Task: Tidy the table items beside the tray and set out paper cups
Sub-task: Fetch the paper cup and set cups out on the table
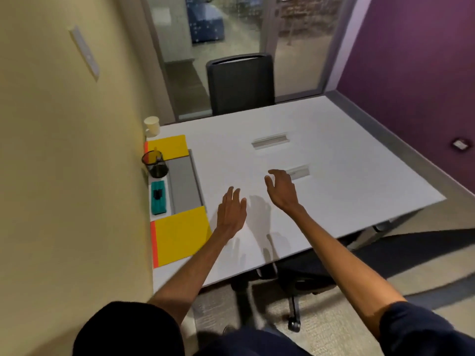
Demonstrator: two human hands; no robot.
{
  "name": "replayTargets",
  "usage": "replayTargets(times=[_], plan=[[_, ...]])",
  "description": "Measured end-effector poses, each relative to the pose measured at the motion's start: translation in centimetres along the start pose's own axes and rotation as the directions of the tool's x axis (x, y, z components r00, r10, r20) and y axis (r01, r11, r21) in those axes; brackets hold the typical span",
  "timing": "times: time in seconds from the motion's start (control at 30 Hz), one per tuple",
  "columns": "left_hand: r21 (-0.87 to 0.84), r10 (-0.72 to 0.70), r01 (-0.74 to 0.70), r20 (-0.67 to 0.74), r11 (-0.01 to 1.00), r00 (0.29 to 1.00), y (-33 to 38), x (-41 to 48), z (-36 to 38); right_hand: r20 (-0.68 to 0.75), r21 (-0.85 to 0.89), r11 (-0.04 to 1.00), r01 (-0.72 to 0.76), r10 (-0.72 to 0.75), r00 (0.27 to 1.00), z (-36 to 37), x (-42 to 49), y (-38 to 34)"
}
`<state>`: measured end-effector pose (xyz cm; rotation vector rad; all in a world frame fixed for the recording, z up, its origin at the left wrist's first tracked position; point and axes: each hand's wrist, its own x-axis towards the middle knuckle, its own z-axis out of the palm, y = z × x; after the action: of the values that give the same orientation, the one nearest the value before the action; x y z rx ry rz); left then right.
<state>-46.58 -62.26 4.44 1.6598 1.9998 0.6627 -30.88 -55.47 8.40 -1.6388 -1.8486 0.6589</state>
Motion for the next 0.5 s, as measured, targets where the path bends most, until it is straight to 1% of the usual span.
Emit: replayTargets(times=[0.1,0.23,0.37,0.5], plan=[[0.017,0.127,-0.127,0.026,0.992,0.992,4.7,0.8,1.5,-0.098,0.005,0.999,-0.042,0.042,0.994,-4.5,-0.5,2.4],[0.067,0.29,-0.294,0.072,0.953,0.954,11.0,1.2,4.4,-0.196,-0.002,0.995,-0.103,0.101,0.975,-10.4,-2.7,7.2],[0.02,0.368,-0.371,0.094,0.928,0.925,18.4,0.5,8.1,-0.265,-0.019,0.988,-0.154,0.144,0.953,-17.0,-5.2,12.1],[-0.046,0.441,-0.439,0.123,0.897,0.889,26.5,-1.2,12.0,-0.378,-0.03,0.987,-0.157,0.134,0.916,-23.9,-7.4,17.2]])
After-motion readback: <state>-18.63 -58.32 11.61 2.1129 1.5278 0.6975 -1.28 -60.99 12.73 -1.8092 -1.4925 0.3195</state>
